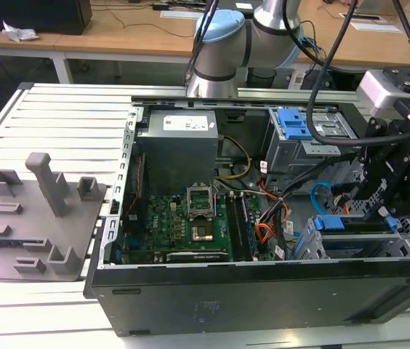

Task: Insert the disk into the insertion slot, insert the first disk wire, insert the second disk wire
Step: 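Insert the first disk wire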

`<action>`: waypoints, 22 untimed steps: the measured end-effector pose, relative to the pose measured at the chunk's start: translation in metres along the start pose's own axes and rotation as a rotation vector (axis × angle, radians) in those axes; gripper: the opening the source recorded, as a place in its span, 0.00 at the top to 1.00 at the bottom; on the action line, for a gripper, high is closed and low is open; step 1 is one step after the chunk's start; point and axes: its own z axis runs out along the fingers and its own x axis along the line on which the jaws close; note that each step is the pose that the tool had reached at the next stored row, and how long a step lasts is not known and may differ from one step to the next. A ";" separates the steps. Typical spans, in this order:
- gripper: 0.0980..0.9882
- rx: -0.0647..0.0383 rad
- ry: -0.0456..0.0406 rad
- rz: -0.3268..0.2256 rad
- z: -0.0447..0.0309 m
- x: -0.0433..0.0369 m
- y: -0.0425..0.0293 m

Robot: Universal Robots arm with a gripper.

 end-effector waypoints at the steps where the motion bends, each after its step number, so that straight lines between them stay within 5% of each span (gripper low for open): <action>1: 0.64 0.000 -0.0001 0.000 -0.0001 -0.0001 -0.0024; 6: 0.64 0.000 0.0002 0.000 -0.0006 -0.0003 -0.0133; 14: 0.64 0.000 0.0010 0.000 -0.0196 -0.0004 -0.0125; 22: 0.64 0.000 0.0011 0.000 -0.0199 -0.0061 -0.0124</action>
